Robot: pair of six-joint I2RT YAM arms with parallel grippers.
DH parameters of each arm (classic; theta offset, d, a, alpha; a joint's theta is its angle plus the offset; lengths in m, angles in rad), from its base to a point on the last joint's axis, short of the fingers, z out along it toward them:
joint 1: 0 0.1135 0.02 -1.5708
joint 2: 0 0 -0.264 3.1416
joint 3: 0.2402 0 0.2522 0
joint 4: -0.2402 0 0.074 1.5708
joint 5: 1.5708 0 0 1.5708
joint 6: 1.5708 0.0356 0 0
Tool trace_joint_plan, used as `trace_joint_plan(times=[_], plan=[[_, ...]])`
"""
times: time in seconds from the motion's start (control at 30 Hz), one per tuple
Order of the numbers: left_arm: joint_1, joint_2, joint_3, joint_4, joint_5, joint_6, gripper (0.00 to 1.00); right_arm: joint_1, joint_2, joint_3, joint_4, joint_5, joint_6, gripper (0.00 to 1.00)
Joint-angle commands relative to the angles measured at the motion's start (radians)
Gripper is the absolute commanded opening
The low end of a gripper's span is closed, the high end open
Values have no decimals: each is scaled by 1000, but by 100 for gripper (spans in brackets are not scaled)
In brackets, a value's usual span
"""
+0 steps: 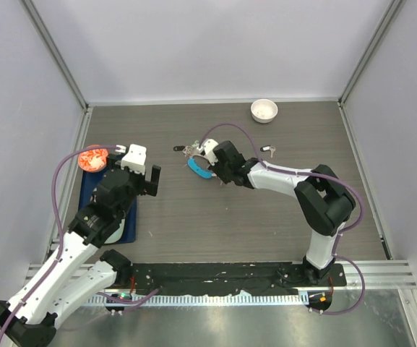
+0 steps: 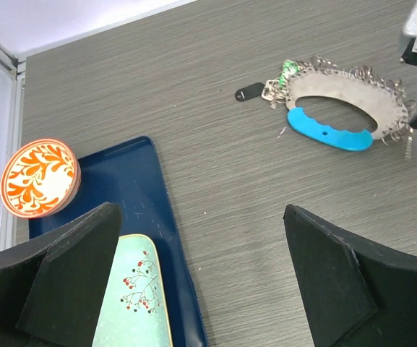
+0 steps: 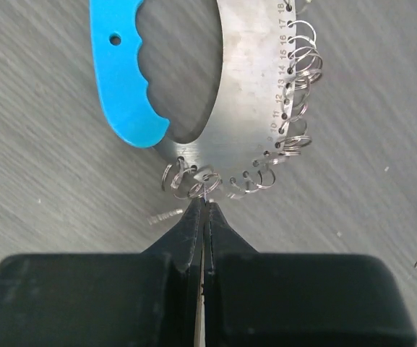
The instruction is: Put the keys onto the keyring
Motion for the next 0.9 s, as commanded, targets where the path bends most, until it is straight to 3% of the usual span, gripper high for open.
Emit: trace_joint_plan(times=[0.0, 0.27, 0.5, 0.57, 0.8, 0.87], plan=[[7, -20, 17, 11, -2, -2, 100, -9, -63, 29, -132, 13, 71, 1], [7, -9, 20, 6, -20, -16, 100, -15, -98, 4, -241, 79, 148, 4], [19, 14, 37, -1, -51, -113, 100, -71, -205, -81, -245, 226, 301, 38], [33, 25, 44, -15, -33, -122, 100, -131, -257, -120, -229, 246, 384, 42], [106, 38, 69, -41, 25, -191, 100, -193, -523, -249, -117, 348, 547, 69], [134, 23, 63, -23, 44, -222, 100, -194, -631, -287, -92, 406, 558, 67]])
